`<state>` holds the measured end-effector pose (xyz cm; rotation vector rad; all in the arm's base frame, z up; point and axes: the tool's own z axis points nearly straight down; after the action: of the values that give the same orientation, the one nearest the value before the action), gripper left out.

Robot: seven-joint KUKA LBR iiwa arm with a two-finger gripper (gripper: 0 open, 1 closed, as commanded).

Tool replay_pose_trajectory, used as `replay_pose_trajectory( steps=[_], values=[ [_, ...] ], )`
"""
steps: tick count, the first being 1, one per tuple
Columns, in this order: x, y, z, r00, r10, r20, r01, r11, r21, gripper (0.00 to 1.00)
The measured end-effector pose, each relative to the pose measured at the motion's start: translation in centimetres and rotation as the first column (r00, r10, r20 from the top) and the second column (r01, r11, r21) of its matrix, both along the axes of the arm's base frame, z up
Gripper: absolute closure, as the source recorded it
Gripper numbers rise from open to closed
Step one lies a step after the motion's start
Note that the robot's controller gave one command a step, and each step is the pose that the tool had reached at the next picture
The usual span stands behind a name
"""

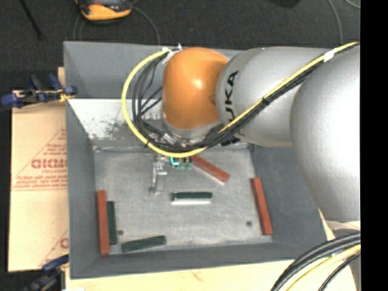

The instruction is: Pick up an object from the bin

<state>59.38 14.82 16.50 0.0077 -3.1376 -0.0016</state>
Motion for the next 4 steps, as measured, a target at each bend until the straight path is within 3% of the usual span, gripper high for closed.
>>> replay_pose_trajectory(
  steps=[1,2,3,4],
  values=[
    [0.2,-0.1,0.5,1.000,-0.003,0.007,0.003,1.000,0.001,0.00],
    [2.3,-5.2,-1.9,1.000,0.028,0.010,-0.028,1.000,0.000,0.00],
    [0.3,-8.9,-6.5,0.990,0.138,0.010,-0.138,0.990,-0.004,0.00],
    [-3.4,-9.6,-8.6,0.973,0.229,0.007,-0.229,0.973,0.000,1.00]
  ],
)
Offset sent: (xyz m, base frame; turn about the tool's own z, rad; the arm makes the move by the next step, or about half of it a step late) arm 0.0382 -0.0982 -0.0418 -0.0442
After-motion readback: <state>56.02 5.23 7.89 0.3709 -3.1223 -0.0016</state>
